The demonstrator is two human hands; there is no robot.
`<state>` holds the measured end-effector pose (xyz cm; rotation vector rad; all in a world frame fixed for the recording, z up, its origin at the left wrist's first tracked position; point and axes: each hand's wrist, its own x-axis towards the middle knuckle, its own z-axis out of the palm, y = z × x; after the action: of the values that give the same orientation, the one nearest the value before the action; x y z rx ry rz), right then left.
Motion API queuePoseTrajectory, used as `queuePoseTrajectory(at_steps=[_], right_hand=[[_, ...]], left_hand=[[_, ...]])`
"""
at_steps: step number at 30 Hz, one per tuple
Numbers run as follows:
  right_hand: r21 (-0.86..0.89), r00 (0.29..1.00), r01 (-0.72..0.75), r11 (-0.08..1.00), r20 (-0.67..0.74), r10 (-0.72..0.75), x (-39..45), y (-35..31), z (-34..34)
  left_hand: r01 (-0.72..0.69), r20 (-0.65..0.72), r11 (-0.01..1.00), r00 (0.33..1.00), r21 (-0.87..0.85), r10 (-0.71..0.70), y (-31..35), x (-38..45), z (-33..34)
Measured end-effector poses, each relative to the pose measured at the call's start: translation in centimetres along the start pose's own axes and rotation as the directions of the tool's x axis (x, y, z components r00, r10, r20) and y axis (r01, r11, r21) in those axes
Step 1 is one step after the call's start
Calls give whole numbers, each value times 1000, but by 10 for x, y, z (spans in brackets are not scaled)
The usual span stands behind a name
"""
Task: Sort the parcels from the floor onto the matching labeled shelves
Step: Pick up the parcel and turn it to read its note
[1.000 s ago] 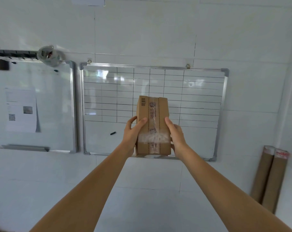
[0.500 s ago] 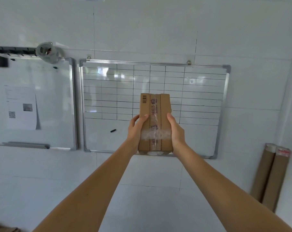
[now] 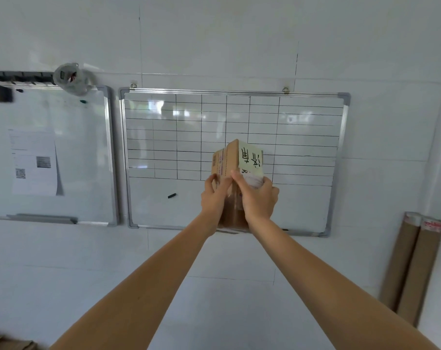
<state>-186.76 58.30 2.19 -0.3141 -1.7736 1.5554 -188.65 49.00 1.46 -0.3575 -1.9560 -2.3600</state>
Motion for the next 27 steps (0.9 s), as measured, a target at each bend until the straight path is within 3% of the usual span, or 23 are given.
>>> queuePoseTrajectory(at_steps=[6,18,23,27], right_hand=[[87,992,46,995,112,-56,4,6,-12],[192,957,-207,959,243,158,12,9,-19],[94,871,-375,922,377,316,14,3,-24],[160,803,-480,863,475,359,14,-6,-29]], left_hand=[[70,122,997,990,-22,-67,-4,7,-19],[103,196,994,975,39,-109,-9,4,-29],[246,352,962,896,116,-272,7,-1,-45],[291,407,939,847,185,-342,21,1,-56]])
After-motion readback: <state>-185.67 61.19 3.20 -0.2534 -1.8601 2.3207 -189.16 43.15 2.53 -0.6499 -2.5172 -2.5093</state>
